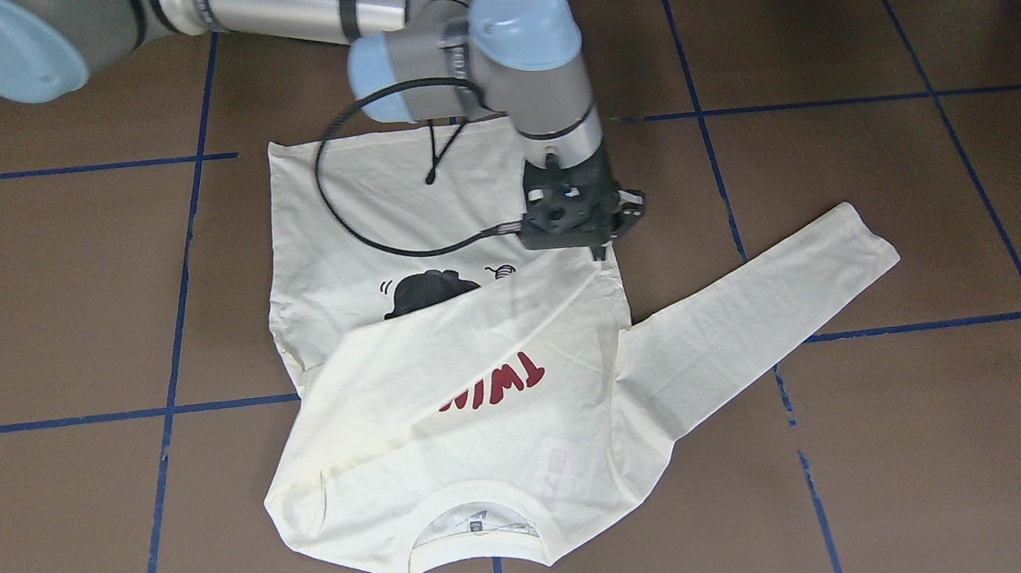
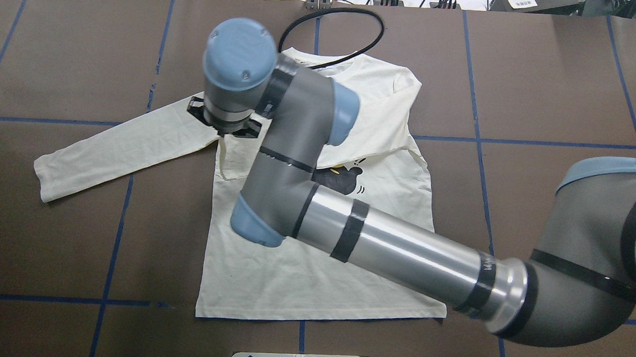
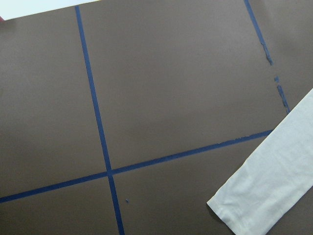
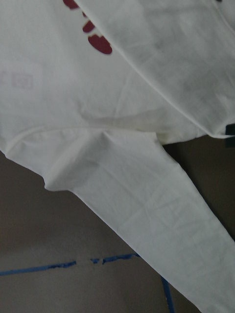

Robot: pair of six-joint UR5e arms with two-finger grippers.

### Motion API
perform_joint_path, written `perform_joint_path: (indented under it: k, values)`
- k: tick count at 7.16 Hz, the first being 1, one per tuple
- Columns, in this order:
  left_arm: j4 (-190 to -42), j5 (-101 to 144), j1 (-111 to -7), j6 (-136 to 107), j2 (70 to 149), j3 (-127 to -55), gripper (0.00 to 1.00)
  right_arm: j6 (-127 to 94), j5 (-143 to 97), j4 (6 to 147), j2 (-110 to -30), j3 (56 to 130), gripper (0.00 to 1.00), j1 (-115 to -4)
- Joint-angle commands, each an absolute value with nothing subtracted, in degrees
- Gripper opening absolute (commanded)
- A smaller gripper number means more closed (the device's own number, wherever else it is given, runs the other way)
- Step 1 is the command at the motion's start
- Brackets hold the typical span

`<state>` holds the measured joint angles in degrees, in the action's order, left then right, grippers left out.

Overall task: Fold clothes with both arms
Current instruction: 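Carry the grasped sleeve across the shirt toward the left gripper and release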

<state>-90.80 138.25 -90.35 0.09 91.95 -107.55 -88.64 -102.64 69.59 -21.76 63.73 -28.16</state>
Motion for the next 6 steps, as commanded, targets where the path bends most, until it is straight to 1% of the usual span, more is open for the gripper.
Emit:
perform_joint_path:
  k: [1,2,3,4,5,6]
  values:
    - [-91.05,138.34,-90.35,0.17,91.76,-108.10,1.00,-90.00,-97.38,61.71,-17.93,54.95,0.72,-24.70]
    - [-91.32,138.34,-90.26,0.18,91.24,-108.19,1.00,-90.00,-96.95,61.61,-17.84,54.76,0.99,-24.96]
    - [-91.41,139.38,-88.61,0.18,91.23,-108.11,1.00,-90.17,-97.29,61.70,-17.84,55.19,1.00,-25.83]
    - [-91.93,140.70,-84.07,-2.61,91.23,-108.02,1.00,-90.70,-103.99,61.96,-18.89,58.33,1.00,-30.10]
    - [-97.59,139.76,-77.15,-10.99,91.23,-106.71,1.00,-90.88,-117.29,62.92,-26.38,66.19,1.00,-36.06]
    - [-103.48,135.57,-72.38,-21.43,91.23,-103.48,1.00,-90.79,-123.60,63.02,-38.37,78.10,1.00,-41.26]
